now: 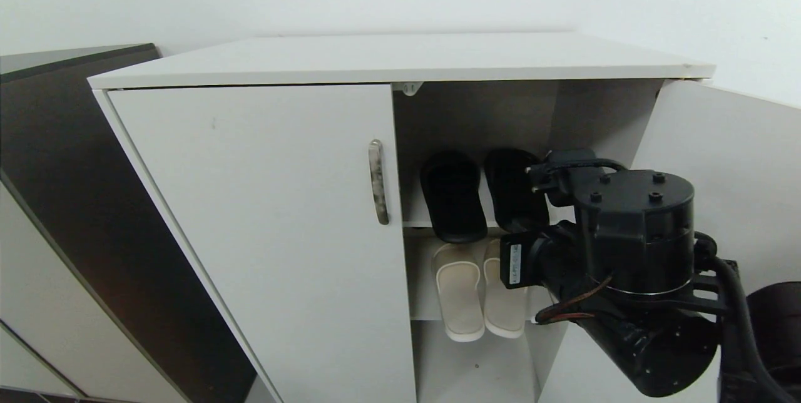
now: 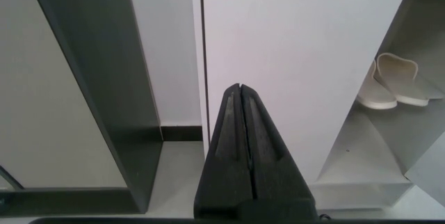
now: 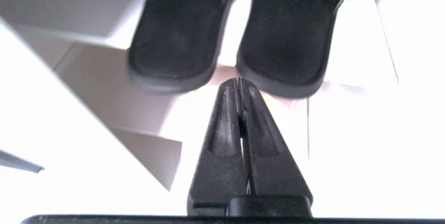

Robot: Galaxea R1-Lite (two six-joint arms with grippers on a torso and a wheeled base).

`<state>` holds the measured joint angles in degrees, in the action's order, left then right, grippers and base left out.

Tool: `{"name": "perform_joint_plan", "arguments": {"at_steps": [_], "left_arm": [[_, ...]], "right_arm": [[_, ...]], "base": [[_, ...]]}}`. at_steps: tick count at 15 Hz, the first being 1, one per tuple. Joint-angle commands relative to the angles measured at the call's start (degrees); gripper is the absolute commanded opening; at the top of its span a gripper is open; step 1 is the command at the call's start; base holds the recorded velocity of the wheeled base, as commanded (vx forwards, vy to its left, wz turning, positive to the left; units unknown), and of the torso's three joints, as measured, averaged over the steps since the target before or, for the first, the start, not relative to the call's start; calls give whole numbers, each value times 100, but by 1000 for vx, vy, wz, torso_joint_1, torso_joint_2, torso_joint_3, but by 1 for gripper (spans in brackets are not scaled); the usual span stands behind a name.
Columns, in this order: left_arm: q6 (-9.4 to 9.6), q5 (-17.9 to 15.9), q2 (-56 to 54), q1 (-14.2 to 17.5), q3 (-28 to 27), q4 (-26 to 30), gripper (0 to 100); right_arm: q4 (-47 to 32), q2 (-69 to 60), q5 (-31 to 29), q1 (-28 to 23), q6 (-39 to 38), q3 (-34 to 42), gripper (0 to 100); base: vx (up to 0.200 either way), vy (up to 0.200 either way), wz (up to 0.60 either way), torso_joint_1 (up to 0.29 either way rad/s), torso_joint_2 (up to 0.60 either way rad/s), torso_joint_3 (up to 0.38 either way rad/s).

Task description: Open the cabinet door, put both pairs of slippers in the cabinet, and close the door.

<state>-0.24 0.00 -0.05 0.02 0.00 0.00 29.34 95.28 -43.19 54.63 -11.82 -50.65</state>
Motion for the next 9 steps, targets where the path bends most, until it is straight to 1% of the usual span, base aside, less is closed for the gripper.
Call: {"name": "perform_joint_plan", "arguments": {"at_steps": [1,8,9], "left_arm": [[-2,0,5,-2,0,0,0],[-2,0,5,-2,0,0,0],[-2,0,5,6,0,0,0]], "right_arm": [[1,-159,-5,66,-4,82,0],[1,-89,-31,136,5,187,0],[1,-80,-40,154,-4,187,0]], "base": [[0,0,0,0,0,0],[0,0,0,0,0,0],[-200,0,0,2,2,7]]}}
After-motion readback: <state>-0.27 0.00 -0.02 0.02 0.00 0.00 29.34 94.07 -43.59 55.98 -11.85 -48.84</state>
